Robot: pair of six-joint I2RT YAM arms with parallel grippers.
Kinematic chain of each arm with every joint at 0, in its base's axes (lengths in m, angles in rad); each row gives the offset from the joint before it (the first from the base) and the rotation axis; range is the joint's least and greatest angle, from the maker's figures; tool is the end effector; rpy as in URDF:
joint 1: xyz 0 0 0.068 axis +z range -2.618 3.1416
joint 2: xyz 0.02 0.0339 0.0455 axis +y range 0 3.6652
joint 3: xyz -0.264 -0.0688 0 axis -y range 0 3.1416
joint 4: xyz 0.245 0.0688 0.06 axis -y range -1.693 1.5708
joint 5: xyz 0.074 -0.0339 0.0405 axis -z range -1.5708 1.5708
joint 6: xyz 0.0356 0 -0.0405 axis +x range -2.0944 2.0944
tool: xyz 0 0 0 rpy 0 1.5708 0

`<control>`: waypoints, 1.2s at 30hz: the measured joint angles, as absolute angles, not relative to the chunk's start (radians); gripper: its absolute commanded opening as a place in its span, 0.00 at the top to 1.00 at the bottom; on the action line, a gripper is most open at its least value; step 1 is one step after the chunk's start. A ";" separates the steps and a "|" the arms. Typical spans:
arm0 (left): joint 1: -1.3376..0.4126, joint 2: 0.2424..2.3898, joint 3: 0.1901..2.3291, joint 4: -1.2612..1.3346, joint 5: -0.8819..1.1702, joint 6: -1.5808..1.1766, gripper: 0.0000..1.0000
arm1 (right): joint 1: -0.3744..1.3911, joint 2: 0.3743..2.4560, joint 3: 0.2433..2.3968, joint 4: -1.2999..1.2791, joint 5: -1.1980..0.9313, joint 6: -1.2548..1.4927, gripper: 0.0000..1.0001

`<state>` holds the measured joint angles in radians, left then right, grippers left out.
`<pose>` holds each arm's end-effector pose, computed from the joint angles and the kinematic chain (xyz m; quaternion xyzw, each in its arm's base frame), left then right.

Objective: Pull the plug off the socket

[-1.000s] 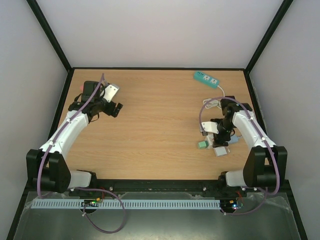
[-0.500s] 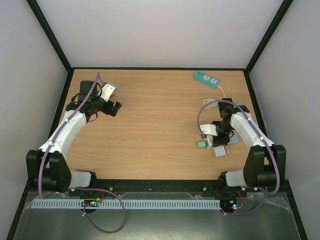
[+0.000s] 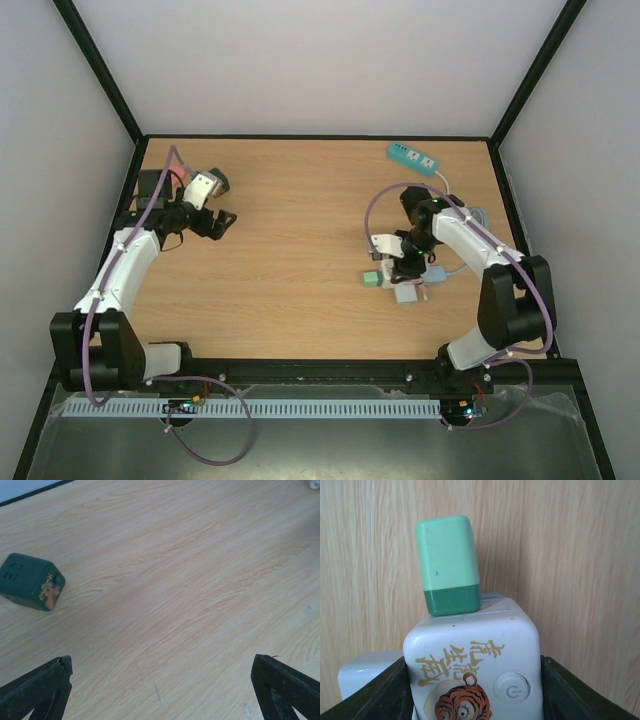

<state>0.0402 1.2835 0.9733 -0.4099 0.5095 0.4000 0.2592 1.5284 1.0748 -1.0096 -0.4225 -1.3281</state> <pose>0.2763 -0.0063 0.2797 0.2600 0.8487 -0.1368 0.4398 0.2541 0.0825 0.2180 -0.7040 0.6766 0.1534 0.1519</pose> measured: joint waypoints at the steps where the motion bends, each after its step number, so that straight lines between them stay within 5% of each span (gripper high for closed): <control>1: 0.045 1.280 0.973 -0.421 0.522 0.416 0.00 | 0.276 1.538 1.082 -0.996 -0.439 -1.305 0.59; 20: 0.184 1.355 0.925 -0.736 0.840 0.916 0.01 | 0.641 1.812 1.332 -0.696 -0.519 -0.880 0.61; 36: -0.001 1.358 0.760 -0.495 0.827 1.015 0.10 | 0.728 1.909 1.417 -0.564 -0.543 -0.734 0.61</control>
<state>-0.0013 1.3579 0.7597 -0.4946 0.8268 1.0145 0.7277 1.9091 1.4174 -0.5636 -0.5434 -0.7341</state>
